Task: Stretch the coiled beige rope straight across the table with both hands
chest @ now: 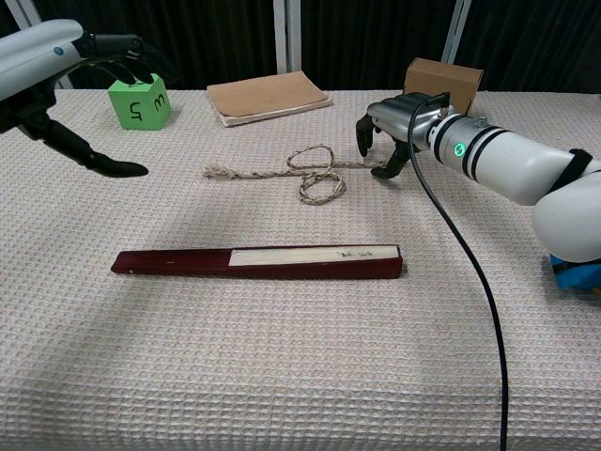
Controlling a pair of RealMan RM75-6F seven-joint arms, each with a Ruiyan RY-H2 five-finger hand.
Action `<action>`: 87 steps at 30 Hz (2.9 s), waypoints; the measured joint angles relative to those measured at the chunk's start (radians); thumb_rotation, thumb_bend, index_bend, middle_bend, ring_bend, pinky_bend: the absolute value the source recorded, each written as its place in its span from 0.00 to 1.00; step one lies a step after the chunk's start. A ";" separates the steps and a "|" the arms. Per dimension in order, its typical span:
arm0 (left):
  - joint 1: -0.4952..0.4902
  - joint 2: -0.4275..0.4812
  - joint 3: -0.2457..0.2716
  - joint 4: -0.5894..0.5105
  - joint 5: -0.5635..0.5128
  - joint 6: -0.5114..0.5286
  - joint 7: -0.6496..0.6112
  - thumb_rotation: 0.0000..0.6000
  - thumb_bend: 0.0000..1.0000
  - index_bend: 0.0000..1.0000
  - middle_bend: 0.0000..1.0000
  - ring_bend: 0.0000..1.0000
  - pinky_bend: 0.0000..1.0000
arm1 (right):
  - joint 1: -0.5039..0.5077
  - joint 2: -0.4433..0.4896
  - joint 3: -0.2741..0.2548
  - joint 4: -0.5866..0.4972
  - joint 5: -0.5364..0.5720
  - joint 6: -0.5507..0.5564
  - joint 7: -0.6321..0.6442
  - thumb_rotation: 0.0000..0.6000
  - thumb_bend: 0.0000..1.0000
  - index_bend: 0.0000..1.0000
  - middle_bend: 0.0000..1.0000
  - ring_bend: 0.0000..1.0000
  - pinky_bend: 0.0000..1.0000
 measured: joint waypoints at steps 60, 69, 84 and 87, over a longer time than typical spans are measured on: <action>-0.362 -0.408 -0.195 0.569 -0.419 -0.395 0.167 1.00 0.24 0.47 0.20 0.16 0.17 | -0.071 0.277 0.042 -0.403 0.113 0.136 -0.409 1.00 0.47 0.70 0.41 0.22 0.21; -0.440 -0.555 -0.227 0.781 -0.502 -0.445 0.230 1.00 0.27 0.49 0.20 0.16 0.17 | -0.083 0.288 0.055 -0.425 0.152 0.129 -0.418 1.00 0.47 0.70 0.41 0.22 0.20; -0.492 -0.639 -0.268 0.921 -0.557 -0.491 0.233 1.00 0.35 0.53 0.20 0.16 0.16 | -0.080 0.264 0.037 -0.355 0.139 0.115 -0.356 1.00 0.47 0.70 0.41 0.22 0.20; -0.496 -0.647 -0.269 0.939 -0.557 -0.493 0.233 1.00 0.36 0.54 0.20 0.16 0.16 | -0.080 0.262 0.035 -0.346 0.138 0.112 -0.350 1.00 0.47 0.70 0.41 0.22 0.20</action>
